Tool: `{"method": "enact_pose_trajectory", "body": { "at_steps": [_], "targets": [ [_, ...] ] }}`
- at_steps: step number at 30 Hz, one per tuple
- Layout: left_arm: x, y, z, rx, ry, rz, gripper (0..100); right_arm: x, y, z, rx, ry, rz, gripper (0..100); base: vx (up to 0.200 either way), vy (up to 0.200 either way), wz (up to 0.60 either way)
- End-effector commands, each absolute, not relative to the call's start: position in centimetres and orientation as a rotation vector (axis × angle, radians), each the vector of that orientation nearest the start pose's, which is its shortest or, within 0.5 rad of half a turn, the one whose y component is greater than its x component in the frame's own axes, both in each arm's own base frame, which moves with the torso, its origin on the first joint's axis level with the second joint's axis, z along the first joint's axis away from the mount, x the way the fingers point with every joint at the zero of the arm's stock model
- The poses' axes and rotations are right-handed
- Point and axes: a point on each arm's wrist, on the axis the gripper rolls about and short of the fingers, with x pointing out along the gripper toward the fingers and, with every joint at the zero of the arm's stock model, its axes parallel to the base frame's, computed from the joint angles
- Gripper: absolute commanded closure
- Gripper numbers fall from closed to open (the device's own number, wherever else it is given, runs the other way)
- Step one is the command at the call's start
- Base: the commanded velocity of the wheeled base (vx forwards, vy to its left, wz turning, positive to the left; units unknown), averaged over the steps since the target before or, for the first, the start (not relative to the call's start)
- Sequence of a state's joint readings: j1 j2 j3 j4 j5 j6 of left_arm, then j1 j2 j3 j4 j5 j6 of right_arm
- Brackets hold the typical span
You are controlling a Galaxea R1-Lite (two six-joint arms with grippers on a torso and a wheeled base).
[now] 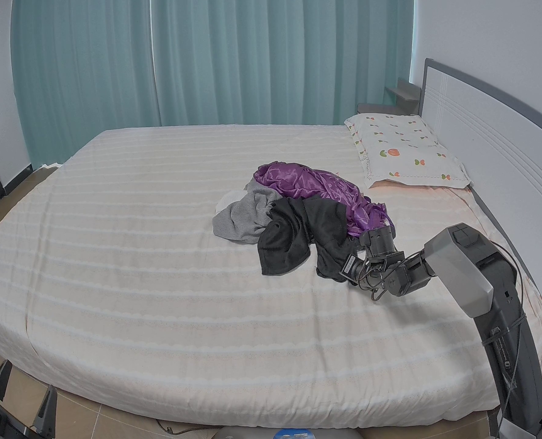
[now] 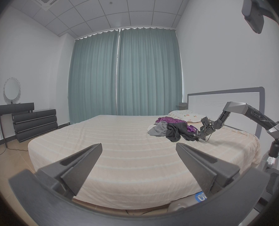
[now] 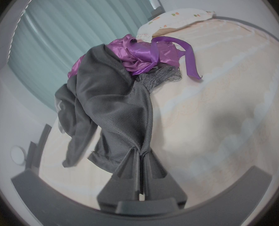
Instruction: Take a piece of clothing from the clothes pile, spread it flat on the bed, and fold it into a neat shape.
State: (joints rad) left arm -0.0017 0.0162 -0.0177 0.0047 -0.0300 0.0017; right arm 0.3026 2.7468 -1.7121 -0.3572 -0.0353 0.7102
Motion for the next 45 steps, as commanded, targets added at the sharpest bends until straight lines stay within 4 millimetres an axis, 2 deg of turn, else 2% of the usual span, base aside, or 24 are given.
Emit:
{"method": "enact_pose_trajectory", "body": {
  "at_steps": [1,2,3,5,6,7,9,11,17,18,19,23,25,26,29,36,45],
  "targets": [
    [-2.3,-0.1,7.5,0.001,0.005,-0.031,0,47.5,15.0,-1.6,0.672,0.712,0.03,100,0.0,0.0,0.0],
    [-2.3,-0.1,7.5,0.001,0.005,-0.032,0,47.5,15.0,-1.6,0.672,0.716,0.031,100,0.0,0.0,0.0],
    [-2.3,-0.1,7.5,0.001,0.005,-0.031,0,46.4,14.7,-0.4,0.692,0.719,0.062,100,0.0,0.0,0.0],
    [-2.3,-0.1,7.5,0.001,0.005,-0.032,0,45.2,14.4,0.6,0.714,0.702,0.1,100,0.0,0.0,0.0],
    [-2.3,-0.1,7.5,0.001,0.005,-0.032,0,45.2,14.4,0.6,0.714,0.702,0.1,100,0.0,0.0,0.0],
    [-2.3,-0.1,7.5,0.001,0.005,-0.032,0,43.7,14.0,1.6,0.729,0.665,0.135,100,0.0,0.0,0.0],
    [-2.3,-0.1,7.5,0.001,0.005,-0.032,0,42.7,13.9,2.2,0.735,0.633,0.157,100,0.0,0.0,0.0],
    [-2.3,-0.1,7.5,0.001,0.005,-0.032,0,40.5,13.8,3.2,0.742,0.586,0.198,100,0.0,0.0,0.0],
    [-2.3,-0.1,7.5,0.001,0.005,-0.032,0,35.4,14.5,5.9,0.747,0.507,0.304,100,0.0,0.0,0.0],
    [-2.3,-0.1,7.5,0.001,0.005,-0.031,0,35.3,14.5,6.0,0.747,0.506,0.306,100,0.0,0.0,0.0],
    [-2.3,-0.1,7.5,0.001,0.005,-0.031,0,34.1,14.6,6.9,0.749,0.486,0.331,100,0.0,0.0,0.0],
    [-2.3,-0.1,7.5,0.001,0.005,-0.031,0,31.0,15.0,9.1,0.75,0.443,0.398,100,0.0,0.0,0.0],
    [-2.3,-0.1,7.5,0.001,0.005,-0.031,0,30.8,15.0,9.3,0.75,0.442,0.403,100,0.0,0.0,0.0],
    [-2.3,-0.1,7.5,0.001,0.005,-0.031,0,29.1,15.1,10.8,0.752,0.411,0.447,100,0.0,0.0,0.0],
    [-2.3,-0.1,7.5,0.001,0.005,-0.031,0,27.1,15.3,12.3,0.747,0.387,0.493,100,0.0,0.0,0.0],
    [-2.3,-0.1,7.5,0.001,0.005,-0.031,0,23.9,15.1,15.9,0.747,0.303,0.584,100,0.0,0.0,0.0],
    [-2.3,-0.1,7.5,0.001,0.003,-0.04,0,21.1,14.7,18.1,0.694,0.22,0.664,100,0.0,0.0,0.0]
  ]
}}
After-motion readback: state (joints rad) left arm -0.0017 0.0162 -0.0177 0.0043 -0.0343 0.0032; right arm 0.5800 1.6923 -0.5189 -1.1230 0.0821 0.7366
